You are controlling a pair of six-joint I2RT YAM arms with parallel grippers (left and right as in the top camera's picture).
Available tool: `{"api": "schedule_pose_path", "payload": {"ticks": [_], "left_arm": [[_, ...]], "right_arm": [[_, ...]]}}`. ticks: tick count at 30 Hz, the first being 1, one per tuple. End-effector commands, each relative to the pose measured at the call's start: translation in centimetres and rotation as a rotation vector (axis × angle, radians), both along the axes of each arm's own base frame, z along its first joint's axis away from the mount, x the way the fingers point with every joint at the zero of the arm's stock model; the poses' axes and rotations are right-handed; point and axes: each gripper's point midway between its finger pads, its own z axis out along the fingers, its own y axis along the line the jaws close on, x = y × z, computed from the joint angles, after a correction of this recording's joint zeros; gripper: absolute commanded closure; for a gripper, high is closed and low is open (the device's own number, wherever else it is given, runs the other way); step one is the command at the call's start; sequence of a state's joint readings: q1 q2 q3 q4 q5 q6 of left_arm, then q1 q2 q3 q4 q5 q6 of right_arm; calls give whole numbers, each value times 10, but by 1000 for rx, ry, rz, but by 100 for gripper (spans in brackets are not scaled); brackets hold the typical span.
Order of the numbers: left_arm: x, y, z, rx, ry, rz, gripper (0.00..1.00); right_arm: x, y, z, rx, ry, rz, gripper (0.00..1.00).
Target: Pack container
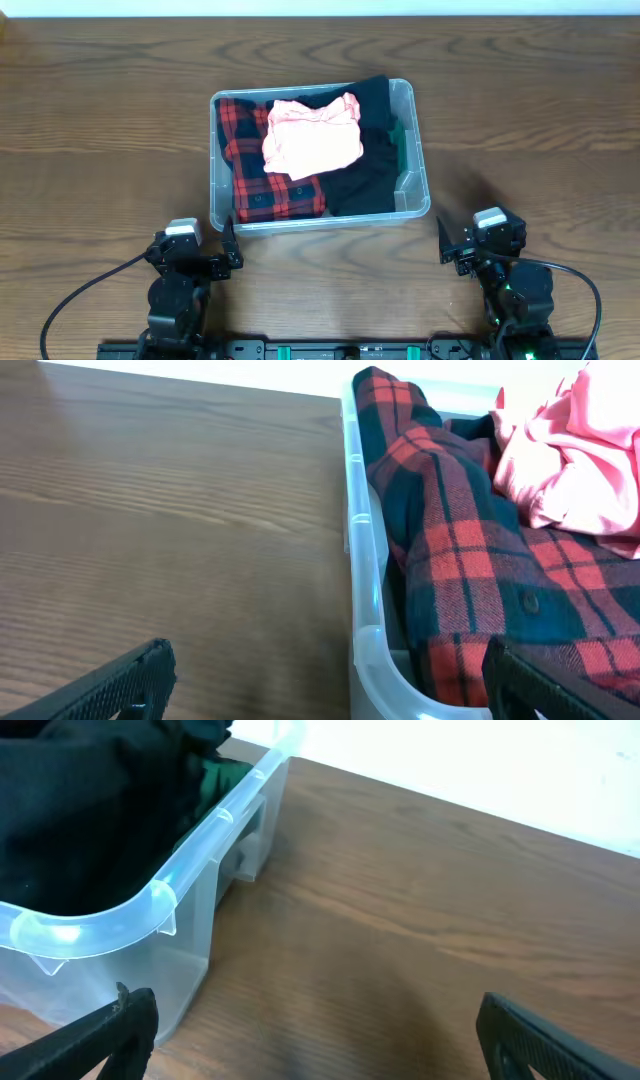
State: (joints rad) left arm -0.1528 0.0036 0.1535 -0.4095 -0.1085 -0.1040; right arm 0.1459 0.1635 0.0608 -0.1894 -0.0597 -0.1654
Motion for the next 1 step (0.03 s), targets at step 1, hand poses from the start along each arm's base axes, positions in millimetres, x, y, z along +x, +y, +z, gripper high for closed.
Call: {"api": "schedule_pose_path", "payload": {"ticks": [1], "left_arm": [[-1, 2, -17, 33, 44, 4, 2]], "right_arm": [[0, -1, -2, 12, 5, -5, 1]]}}
